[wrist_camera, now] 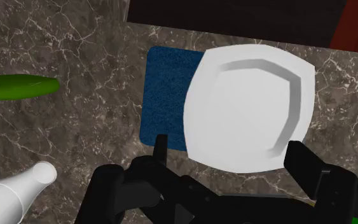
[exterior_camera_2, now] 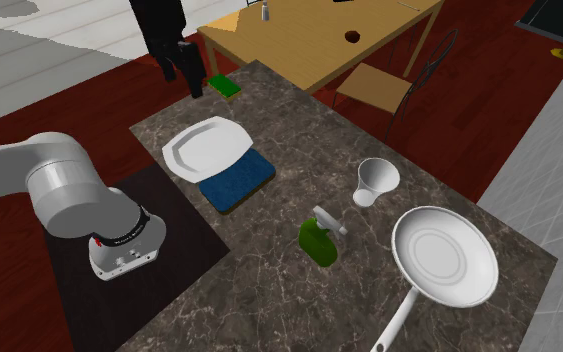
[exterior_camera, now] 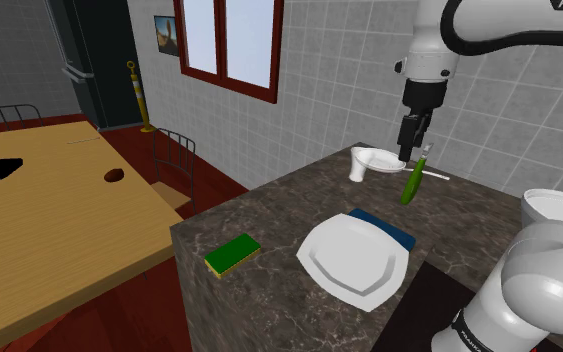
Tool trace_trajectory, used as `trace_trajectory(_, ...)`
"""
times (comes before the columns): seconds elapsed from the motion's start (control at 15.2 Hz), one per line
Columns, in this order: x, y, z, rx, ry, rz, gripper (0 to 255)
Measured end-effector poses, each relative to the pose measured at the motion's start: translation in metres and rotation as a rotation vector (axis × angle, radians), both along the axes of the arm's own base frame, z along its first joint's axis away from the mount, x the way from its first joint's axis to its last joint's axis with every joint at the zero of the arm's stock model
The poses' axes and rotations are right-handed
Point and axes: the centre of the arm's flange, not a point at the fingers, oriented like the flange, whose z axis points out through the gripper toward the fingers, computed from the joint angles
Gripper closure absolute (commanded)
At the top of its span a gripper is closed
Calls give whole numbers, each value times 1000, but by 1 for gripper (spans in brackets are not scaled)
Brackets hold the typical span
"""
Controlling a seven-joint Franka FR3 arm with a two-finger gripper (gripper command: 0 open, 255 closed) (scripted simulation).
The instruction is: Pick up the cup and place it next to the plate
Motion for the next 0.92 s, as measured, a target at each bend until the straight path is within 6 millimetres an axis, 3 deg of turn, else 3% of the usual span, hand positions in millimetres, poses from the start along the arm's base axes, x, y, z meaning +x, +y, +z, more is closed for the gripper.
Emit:
trace_trajectory(0.13,3,-3,-4,-3,-1,-2,0)
trace_trajectory(0.4,32,-26,-30,-23,-16,-15,0)
trace_trajectory(0.92,95,-85,-77,-69,-52,-43,0)
